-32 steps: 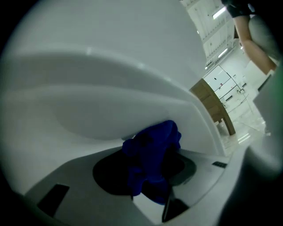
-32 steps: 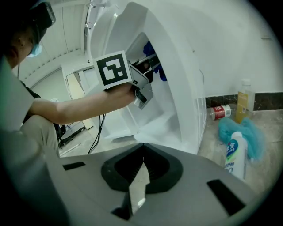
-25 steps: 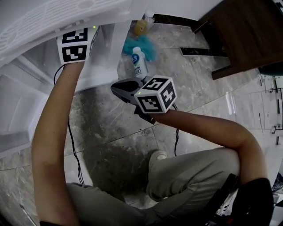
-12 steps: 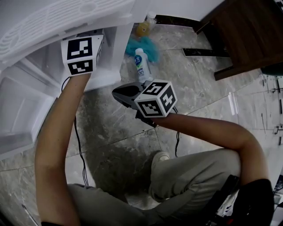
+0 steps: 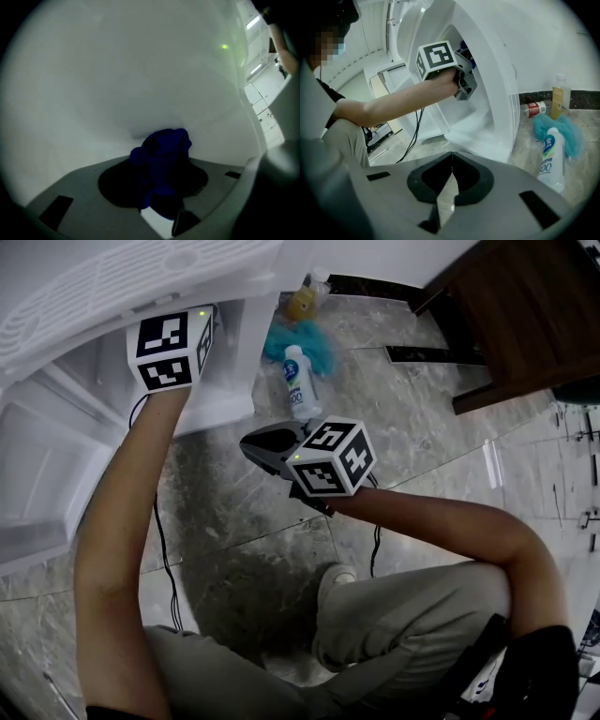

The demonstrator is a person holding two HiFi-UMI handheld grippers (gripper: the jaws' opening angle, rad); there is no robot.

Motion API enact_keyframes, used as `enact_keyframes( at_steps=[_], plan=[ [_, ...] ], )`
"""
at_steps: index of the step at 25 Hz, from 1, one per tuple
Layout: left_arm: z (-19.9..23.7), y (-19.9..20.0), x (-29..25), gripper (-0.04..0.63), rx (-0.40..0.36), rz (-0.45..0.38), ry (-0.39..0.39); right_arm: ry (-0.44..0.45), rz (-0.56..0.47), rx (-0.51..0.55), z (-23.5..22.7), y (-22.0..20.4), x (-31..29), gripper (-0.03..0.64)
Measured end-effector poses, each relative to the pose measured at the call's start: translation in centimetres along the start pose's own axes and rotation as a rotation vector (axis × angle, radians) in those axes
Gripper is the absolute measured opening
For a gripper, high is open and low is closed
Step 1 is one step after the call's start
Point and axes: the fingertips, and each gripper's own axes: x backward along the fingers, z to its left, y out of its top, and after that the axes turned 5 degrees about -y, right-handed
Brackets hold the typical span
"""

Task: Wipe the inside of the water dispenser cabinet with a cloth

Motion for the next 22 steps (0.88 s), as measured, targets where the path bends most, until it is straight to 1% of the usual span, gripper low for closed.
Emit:
enact_keyframes(
  at_steps=[4, 8, 13, 17, 19, 22],
  plan=[
    [-1.0, 0.5, 0.9, 0.178, 0.006, -0.015, -0.01, 0.015, 0.007, 0.014, 0.7, 0.1, -0.5, -0.002],
    [-0.3, 0.5, 0.1, 0.178, -0.027, -0.004, -0.012, 0.031, 0.011, 0.029, 1.4, 0.1, -0.5, -0.002],
    [0.6, 0.5, -1.3, 0.178, -0.001, 0.006, 0.009, 0.029, 0.034, 0.023, 1.5, -1.0, -0.3, -0.002],
    [0.3, -0.1, -0.7, 0.178, -0.036, 0.052, -0.023, 0.026, 0.035, 0.029, 1.3, -0.7, -0.5, -0.002],
    [-0.5, 0.0, 0.3, 0.178, -0.053, 0.058, -0.064, 0.02, 0.027, 0.03, 1.1, 0.0, -0.8, -0.002],
    [-2.5, 1.1, 2.4, 0.178, -0.109, 0.048, -0.206, 0.016, 0.019, 0.044, 1.4, 0.9, -1.6, -0.002]
  ],
)
